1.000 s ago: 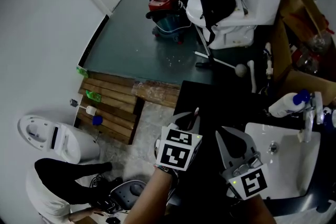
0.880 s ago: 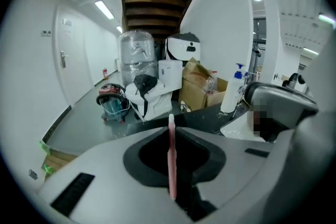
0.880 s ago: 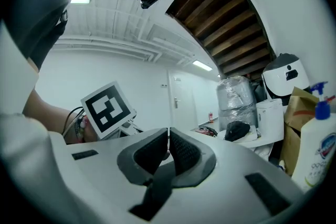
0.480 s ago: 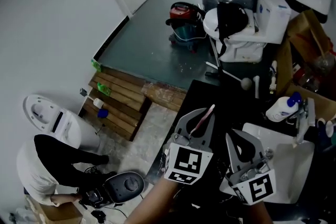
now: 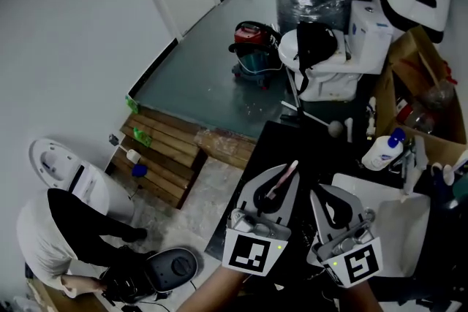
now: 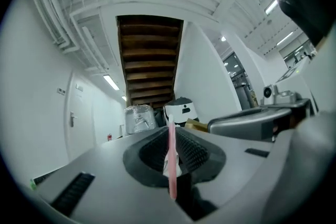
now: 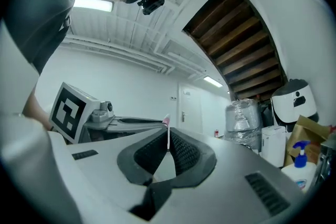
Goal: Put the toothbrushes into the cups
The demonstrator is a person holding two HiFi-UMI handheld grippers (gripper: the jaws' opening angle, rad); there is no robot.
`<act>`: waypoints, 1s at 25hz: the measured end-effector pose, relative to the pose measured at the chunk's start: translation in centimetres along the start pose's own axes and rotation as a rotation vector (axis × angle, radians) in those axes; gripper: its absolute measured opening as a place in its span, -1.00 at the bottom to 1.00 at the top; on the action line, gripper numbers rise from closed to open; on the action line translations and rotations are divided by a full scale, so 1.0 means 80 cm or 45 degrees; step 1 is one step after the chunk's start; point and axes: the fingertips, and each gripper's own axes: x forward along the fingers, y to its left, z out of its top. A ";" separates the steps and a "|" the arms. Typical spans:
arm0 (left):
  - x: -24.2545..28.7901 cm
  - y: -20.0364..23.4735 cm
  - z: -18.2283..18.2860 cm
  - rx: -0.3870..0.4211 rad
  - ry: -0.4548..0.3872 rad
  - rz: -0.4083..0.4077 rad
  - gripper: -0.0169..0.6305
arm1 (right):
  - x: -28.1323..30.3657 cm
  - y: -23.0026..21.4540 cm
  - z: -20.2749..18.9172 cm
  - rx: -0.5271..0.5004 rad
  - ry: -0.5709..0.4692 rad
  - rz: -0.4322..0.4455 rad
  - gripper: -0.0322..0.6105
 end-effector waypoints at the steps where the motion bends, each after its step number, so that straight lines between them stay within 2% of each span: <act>1: -0.003 0.000 0.000 -0.009 -0.009 -0.006 -0.81 | 0.002 0.003 0.003 -0.018 0.000 -0.006 -0.79; 8: -0.020 -0.003 0.017 -0.014 -0.056 -0.126 -0.81 | 0.007 0.020 0.018 -0.073 0.022 -0.086 -0.79; 14: -0.029 -0.023 0.039 -0.025 -0.137 -0.246 -0.81 | -0.019 0.019 0.034 -0.089 0.030 -0.244 -0.79; 19: -0.034 -0.063 0.053 -0.041 -0.206 -0.374 -0.81 | -0.068 0.012 0.043 -0.126 0.037 -0.412 -0.79; 23: -0.033 -0.116 0.069 -0.075 -0.256 -0.504 -0.81 | -0.123 0.000 0.051 -0.167 0.053 -0.546 -0.79; 25: -0.029 -0.146 0.082 -0.160 -0.287 -0.562 -0.81 | -0.155 -0.008 0.055 -0.176 0.062 -0.622 -0.79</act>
